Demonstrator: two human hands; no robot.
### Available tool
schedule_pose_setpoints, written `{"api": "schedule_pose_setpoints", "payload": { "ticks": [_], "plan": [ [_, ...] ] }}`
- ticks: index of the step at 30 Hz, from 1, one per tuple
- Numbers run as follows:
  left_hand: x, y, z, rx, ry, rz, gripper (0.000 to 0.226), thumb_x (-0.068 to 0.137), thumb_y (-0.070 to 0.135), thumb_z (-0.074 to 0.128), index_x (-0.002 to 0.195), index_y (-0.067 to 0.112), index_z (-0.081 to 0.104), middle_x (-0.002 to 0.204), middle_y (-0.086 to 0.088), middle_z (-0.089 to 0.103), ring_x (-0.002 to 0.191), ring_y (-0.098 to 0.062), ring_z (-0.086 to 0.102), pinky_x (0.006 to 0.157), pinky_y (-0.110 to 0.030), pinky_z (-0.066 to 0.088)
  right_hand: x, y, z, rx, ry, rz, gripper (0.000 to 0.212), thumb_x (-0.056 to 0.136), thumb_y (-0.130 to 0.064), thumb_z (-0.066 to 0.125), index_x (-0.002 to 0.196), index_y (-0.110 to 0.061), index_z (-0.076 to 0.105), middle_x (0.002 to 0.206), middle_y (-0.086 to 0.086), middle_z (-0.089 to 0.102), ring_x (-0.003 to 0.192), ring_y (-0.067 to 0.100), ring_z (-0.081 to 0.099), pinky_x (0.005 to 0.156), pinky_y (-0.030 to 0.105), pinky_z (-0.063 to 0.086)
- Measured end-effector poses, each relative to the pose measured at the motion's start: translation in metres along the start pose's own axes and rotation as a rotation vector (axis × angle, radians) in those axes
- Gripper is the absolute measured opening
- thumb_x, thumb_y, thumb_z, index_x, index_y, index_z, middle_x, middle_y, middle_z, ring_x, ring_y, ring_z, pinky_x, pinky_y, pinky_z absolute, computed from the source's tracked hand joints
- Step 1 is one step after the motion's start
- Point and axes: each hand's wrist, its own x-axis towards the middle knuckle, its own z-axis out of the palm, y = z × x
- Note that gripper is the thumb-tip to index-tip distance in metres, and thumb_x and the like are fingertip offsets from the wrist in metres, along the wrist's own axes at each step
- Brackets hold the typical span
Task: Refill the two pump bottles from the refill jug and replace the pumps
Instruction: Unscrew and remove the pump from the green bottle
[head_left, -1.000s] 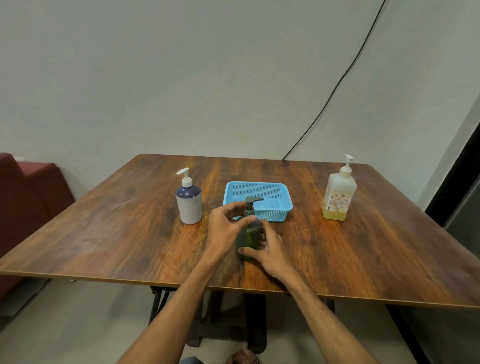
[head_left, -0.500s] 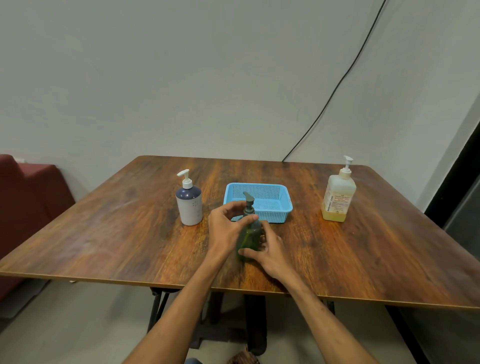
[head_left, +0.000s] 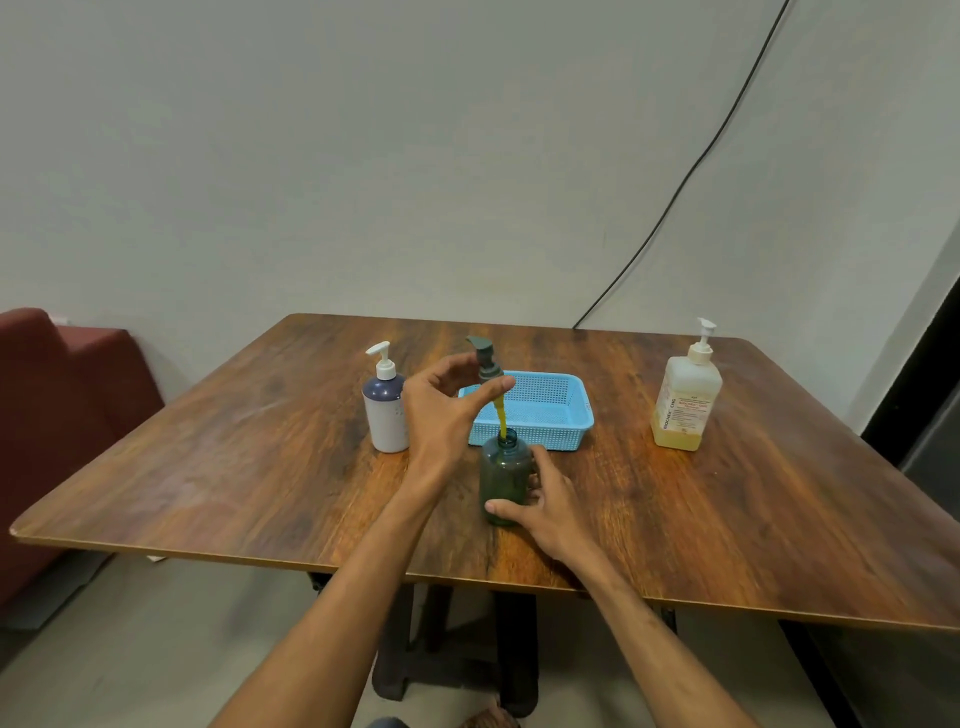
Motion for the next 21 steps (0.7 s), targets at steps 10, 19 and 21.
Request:
{"api": "schedule_pose_setpoints", "payload": {
  "ticks": [10, 19, 21],
  "plan": [
    [-0.007, 0.015, -0.04, -0.16, 0.167, 0.068, 0.04, 0.073, 0.009, 0.086, 0.11, 0.01, 0.073, 0.103, -0.005, 0.076, 0.102, -0.023, 0.071, 0.092, -0.043, 0.055, -0.001, -0.002, -0.002, -0.004, 0.004, -0.019, 0.08, 0.059, -0.049, 0.087, 0.127, -0.047, 0.046, 0.134, -0.014, 0.057, 0.123, 0.009, 0.056, 0.101, 0.046, 0.052],
    [-0.061, -0.056, -0.075, 0.137, 0.139, 0.005, 0.036, 0.078, 0.008, 0.081, 0.111, 0.018, 0.07, 0.103, 0.006, 0.073, 0.097, -0.01, 0.07, 0.087, -0.03, 0.058, -0.004, -0.002, -0.001, -0.024, 0.004, -0.007, 0.087, 0.059, -0.051, 0.087, 0.134, -0.04, 0.044, 0.137, -0.013, 0.055, 0.125, 0.009, 0.054, 0.103, 0.047, 0.05],
    [-0.068, -0.068, -0.078, 0.24, 0.16, 0.001, 0.037, 0.078, 0.011, 0.081, 0.11, 0.024, 0.068, 0.104, 0.012, 0.071, 0.098, -0.006, 0.069, 0.087, -0.026, 0.058, -0.004, -0.003, -0.001, -0.031, 0.002, 0.008, 0.095, 0.057, -0.056, 0.085, 0.138, -0.039, 0.04, 0.141, -0.011, 0.052, 0.127, 0.011, 0.052, 0.104, 0.047, 0.049]
  ]
}}
